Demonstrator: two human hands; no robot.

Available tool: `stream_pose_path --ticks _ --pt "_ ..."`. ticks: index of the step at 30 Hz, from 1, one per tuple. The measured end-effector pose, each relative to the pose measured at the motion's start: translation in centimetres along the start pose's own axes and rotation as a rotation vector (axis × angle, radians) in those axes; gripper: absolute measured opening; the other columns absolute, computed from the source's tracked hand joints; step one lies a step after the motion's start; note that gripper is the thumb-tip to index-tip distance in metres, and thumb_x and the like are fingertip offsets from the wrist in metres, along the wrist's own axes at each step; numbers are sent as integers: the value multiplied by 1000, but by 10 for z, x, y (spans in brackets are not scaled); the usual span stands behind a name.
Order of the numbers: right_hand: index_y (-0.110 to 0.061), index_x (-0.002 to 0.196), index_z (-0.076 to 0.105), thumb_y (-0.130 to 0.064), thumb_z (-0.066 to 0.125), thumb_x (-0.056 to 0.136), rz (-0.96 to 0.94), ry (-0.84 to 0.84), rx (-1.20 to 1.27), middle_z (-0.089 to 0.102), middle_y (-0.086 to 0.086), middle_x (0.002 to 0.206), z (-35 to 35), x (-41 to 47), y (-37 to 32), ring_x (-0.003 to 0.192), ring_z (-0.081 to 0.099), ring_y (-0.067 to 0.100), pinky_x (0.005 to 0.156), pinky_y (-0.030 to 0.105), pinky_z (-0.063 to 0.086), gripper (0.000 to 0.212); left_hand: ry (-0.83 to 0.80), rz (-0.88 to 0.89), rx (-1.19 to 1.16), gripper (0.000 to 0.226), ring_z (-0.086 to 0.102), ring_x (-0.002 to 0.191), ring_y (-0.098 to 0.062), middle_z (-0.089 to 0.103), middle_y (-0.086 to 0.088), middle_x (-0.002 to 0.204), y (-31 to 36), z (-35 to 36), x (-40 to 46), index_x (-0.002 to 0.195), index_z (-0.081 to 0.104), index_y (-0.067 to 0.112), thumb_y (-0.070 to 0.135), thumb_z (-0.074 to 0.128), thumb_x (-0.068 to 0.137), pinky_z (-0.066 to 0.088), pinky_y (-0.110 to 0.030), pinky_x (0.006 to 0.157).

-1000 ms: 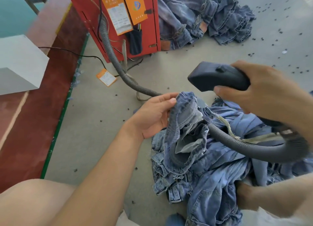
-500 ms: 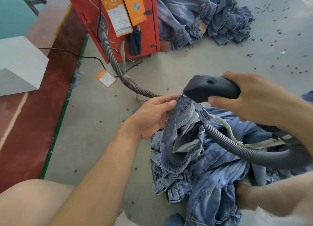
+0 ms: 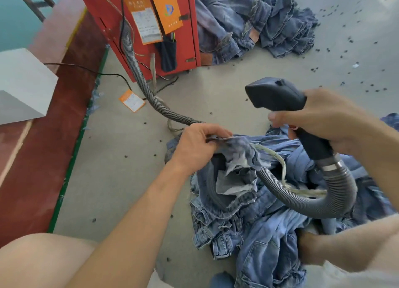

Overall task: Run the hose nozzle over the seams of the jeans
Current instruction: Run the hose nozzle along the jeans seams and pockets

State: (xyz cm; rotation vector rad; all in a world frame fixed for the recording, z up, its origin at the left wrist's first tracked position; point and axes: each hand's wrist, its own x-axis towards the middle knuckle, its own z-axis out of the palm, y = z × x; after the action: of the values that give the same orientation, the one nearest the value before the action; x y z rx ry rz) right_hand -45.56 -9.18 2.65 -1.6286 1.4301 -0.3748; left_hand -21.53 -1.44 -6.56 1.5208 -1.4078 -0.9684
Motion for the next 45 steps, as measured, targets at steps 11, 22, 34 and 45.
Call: stream_pose_path --ticks 11,22,34,45 --pt "-32 98 60 -39 73 87 -356 -131 -539 65 -11 64 16 -9 1 57 61 -1 52 20 43 19 901 -158 -198 40 47 65 -4 57 3 79 -35 23 -15 97 65 27 -12 61 89 44 -19 65" --pt "-39 98 57 -55 64 80 -390 -138 -579 64 -13 67 26 -10 1 72 60 -5 60 29 46 25 468 -479 -750 29 72 99 -29 79 -10 102 -42 38 0 93 82 26 18 57 105 59 -53 96" --pt "-28 90 62 -38 72 89 -293 -11 -391 66 -12 54 28 1 -19 43 60 3 43 21 43 14 317 -222 -511 44 71 111 -10 78 11 111 -22 48 -16 135 65 26 7 71 96 58 -37 99" --pt "-25 93 62 -37 71 89 -315 -52 -526 63 -1 63 40 -7 -23 56 61 11 50 29 45 15 297 -264 -616 43 73 106 -12 79 3 112 -26 44 -10 126 67 43 19 72 90 59 -35 93"
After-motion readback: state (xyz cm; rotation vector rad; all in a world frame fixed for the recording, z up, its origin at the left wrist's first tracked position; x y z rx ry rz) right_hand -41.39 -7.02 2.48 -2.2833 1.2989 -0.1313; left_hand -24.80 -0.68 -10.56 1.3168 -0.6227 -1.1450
